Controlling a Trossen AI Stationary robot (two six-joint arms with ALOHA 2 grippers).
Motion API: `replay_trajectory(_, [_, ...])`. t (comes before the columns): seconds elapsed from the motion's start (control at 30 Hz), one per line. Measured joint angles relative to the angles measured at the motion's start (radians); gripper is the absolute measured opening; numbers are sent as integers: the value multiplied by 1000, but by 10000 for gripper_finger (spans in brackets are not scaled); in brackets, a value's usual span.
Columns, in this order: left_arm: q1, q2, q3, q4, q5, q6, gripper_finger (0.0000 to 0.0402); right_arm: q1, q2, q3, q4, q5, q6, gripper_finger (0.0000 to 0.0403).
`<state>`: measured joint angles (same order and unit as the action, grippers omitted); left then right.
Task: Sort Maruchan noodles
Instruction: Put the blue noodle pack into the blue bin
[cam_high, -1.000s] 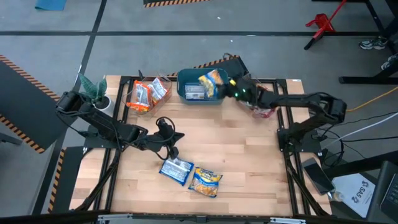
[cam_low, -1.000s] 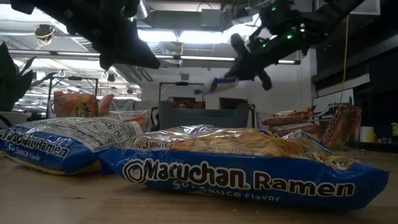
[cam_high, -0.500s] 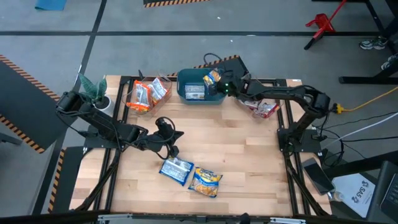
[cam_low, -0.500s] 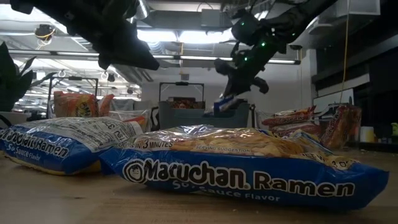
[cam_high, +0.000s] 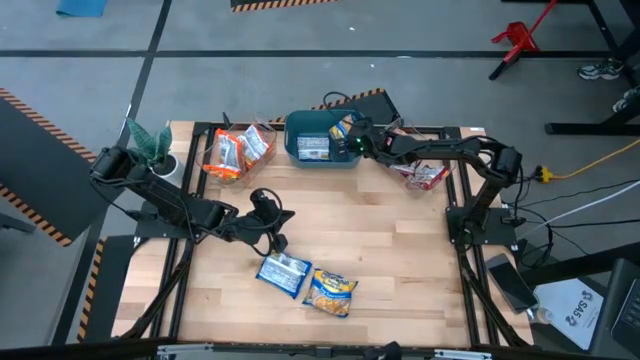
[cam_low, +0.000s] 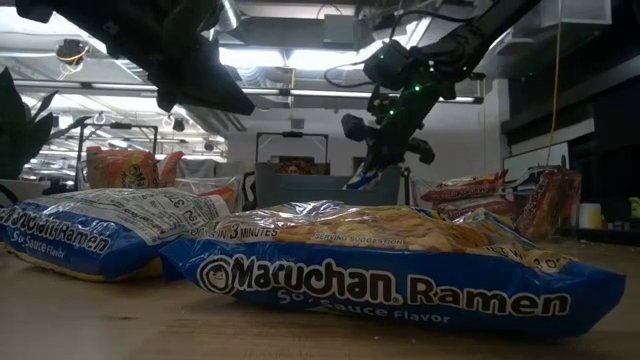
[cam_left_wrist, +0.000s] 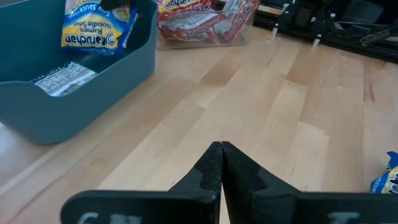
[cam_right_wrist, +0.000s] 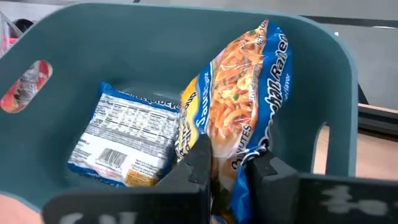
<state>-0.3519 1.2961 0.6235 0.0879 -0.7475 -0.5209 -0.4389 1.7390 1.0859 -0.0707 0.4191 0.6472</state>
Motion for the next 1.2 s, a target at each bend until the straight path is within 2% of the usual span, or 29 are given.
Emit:
replay_trajectory(0.13, [0, 0, 0, 0, -3, 0, 0, 0, 0, 0, -2, -15, -21, 39])
replay_trajectory(0.37, [0, 0, 0, 0, -3, 0, 0, 0, 0, 0, -6, -27, -51, 156])
replay_trajectory(0.5, [0, 0, 0, 0, -3, 0, 0, 0, 0, 5, -17, -27, -77, 192])
replay_trajectory(0.63, [0, 0, 0, 0, -1, 0, 0, 0, -1, 84, -153, 0, -154, 195])
replay_trajectory(0.87, [0, 0, 0, -1, 0, 0, 0, 23, -3, 259, -456, 76, -318, 170])
replay_trajectory(1.03, [0, 0, 0, -1, 0, 0, 0, 20, -3, 284, -516, 65, -371, 154])
replay_trajectory(1.2, [0, 0, 0, -4, 5, -16, 0, 28, -3, 273, -537, -19, -391, 138])
